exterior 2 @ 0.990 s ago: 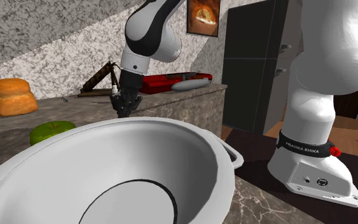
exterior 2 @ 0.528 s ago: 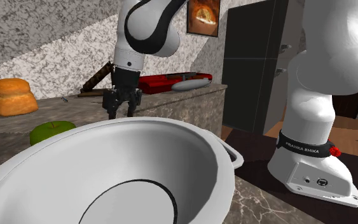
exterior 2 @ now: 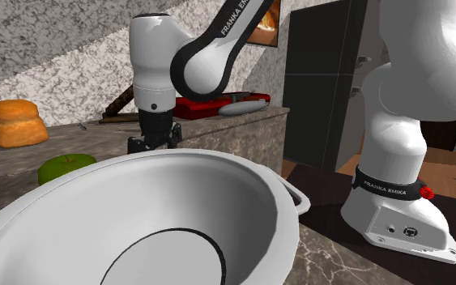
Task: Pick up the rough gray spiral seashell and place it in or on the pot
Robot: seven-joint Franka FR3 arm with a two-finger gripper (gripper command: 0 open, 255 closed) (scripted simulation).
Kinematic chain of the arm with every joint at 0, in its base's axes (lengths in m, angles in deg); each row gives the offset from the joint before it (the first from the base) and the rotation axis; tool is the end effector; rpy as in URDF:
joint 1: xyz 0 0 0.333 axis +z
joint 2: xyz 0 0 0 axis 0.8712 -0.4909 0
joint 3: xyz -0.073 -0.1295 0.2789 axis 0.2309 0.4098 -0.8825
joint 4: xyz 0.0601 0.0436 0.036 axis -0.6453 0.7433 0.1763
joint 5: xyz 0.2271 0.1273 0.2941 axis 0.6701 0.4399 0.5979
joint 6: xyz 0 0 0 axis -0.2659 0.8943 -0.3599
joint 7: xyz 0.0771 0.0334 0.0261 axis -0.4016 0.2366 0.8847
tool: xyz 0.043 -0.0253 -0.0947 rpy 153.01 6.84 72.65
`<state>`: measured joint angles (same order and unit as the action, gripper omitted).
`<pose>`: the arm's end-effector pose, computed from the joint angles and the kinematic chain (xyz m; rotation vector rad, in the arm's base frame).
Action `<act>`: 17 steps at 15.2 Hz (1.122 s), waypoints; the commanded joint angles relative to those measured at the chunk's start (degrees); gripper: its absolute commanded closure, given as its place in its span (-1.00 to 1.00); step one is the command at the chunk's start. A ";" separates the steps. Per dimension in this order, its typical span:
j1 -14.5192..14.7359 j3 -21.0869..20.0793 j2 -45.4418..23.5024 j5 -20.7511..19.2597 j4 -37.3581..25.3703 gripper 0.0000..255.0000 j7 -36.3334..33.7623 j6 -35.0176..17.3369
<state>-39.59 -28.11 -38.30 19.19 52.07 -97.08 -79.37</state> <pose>0.4794 0.2522 0.2859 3.0432 0.0174 0.3134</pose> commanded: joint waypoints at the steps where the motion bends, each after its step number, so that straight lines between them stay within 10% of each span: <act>1: -0.05 0.34 -1.17 -0.71 -0.24 -1.00 -0.40 -0.93; 8: -0.05 0.34 -1.17 -0.70 -0.24 -1.00 -0.40 -0.93; 9: -0.05 0.34 -1.17 -0.70 -0.24 1.00 -0.40 -0.93; 17: -0.04 0.34 -1.21 -0.72 -0.26 1.00 -0.41 -0.95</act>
<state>-39.63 -27.78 -39.41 18.48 51.80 -97.48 -80.30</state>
